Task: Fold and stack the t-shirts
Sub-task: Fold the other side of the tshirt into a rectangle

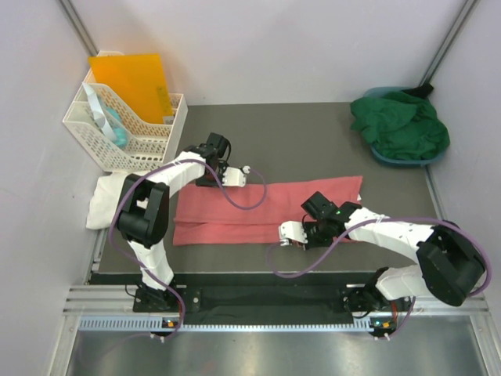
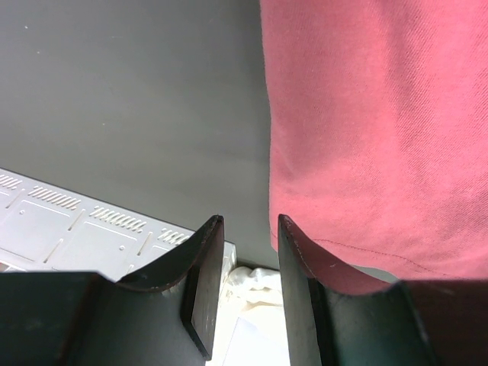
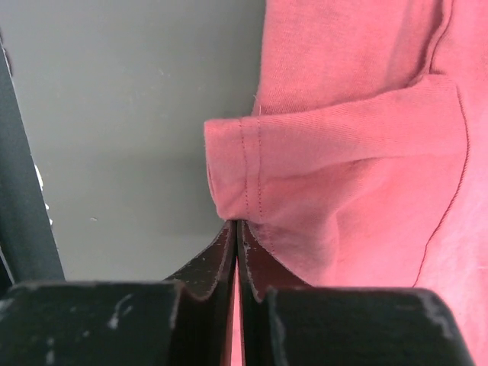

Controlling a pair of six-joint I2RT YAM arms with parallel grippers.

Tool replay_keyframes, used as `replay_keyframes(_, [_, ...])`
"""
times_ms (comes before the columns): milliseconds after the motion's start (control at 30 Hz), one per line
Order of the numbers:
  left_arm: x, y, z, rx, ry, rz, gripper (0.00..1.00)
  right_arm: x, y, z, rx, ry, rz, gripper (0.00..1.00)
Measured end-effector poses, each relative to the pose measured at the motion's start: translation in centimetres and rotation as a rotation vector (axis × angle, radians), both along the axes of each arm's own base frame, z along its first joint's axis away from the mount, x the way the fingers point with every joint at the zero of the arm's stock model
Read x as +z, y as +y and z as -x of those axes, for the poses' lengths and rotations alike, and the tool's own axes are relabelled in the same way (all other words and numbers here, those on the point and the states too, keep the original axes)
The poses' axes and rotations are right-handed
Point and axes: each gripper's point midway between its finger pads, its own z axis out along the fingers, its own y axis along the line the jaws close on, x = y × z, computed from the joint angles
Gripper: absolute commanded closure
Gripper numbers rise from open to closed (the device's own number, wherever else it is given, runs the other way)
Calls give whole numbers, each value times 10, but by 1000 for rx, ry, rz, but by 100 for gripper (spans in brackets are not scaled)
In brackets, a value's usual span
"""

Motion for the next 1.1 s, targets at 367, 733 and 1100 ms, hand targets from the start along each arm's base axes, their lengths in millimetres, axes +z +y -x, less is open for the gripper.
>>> replay_keyframes(367, [1,0,-1,-1,-3,1,60,2,1,4,12,20,8,71])
replay_keyframes(733, [1,-1,-1,-4,-3,0,60,-1,5,2,18,-12,8,75])
replay_keyframes(1100, [2,-1,-2,-4,-5,0,60,-4,6,-6,0,-68,6,100])
